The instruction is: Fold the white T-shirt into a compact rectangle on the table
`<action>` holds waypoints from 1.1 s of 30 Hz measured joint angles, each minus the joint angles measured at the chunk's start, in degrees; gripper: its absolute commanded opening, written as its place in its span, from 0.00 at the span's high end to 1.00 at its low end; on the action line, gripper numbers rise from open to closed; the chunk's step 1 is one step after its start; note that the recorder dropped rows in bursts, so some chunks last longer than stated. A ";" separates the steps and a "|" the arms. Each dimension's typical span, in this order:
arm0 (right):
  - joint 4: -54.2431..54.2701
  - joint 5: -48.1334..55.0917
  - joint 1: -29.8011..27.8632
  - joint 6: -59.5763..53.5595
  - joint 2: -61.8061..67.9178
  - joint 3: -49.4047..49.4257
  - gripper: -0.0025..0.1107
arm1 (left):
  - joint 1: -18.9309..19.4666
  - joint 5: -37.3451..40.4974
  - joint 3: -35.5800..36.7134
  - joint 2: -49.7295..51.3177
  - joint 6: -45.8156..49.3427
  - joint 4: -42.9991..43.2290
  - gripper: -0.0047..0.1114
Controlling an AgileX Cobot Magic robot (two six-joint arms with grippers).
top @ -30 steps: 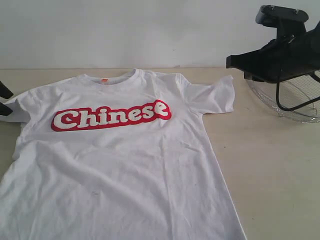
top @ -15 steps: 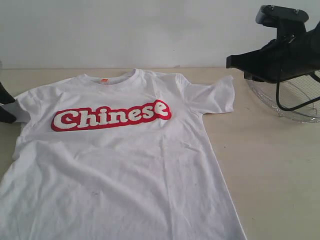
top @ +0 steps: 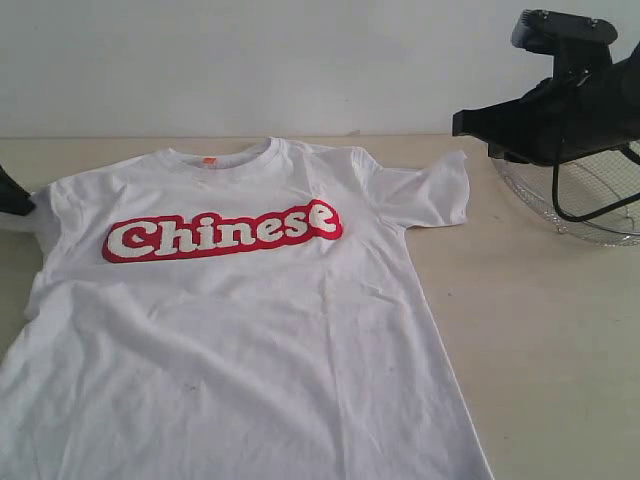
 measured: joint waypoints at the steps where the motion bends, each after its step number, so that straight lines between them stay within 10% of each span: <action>1: 0.00 0.00 0.00 0.00 0.00 0.00 0.98 | 0.00 0.00 0.00 -0.44 0.00 -0.42 0.92; 33: 0.00 0.00 0.00 0.00 0.00 0.00 0.98 | -12.47 -5.69 -0.35 -1.04 0.21 -3.41 0.92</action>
